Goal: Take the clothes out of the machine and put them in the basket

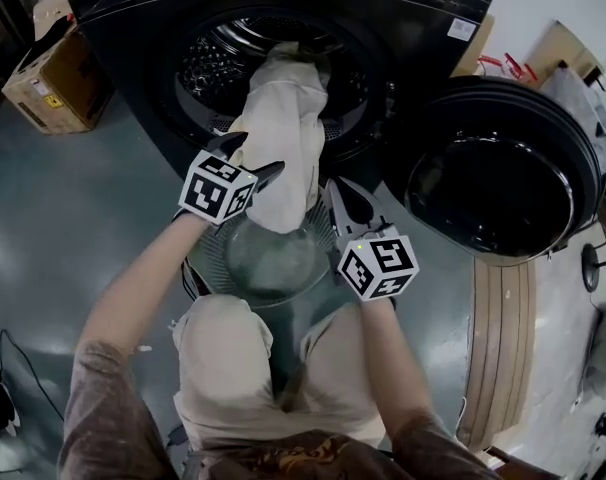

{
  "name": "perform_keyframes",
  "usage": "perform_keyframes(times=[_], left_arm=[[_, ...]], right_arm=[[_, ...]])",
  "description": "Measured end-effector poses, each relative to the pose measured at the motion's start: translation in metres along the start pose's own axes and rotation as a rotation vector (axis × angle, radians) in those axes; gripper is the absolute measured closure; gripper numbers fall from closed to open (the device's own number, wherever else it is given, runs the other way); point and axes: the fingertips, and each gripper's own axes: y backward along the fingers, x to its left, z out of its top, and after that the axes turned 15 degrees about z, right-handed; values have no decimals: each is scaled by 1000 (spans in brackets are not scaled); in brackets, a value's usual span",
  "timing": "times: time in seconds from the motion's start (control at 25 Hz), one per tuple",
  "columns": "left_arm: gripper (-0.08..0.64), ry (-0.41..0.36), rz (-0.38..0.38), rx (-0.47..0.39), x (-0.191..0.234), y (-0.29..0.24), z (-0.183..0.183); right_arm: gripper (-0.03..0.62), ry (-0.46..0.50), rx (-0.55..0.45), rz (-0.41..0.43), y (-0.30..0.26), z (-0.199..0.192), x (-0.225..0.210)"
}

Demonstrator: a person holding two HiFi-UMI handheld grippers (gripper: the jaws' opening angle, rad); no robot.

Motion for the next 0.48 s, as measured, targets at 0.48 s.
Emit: perform_keyframes(times=[0.48], left_arm=[[163, 31, 163, 123, 69, -107, -10]], right_arm=[[597, 48, 43, 6, 7, 2, 6]])
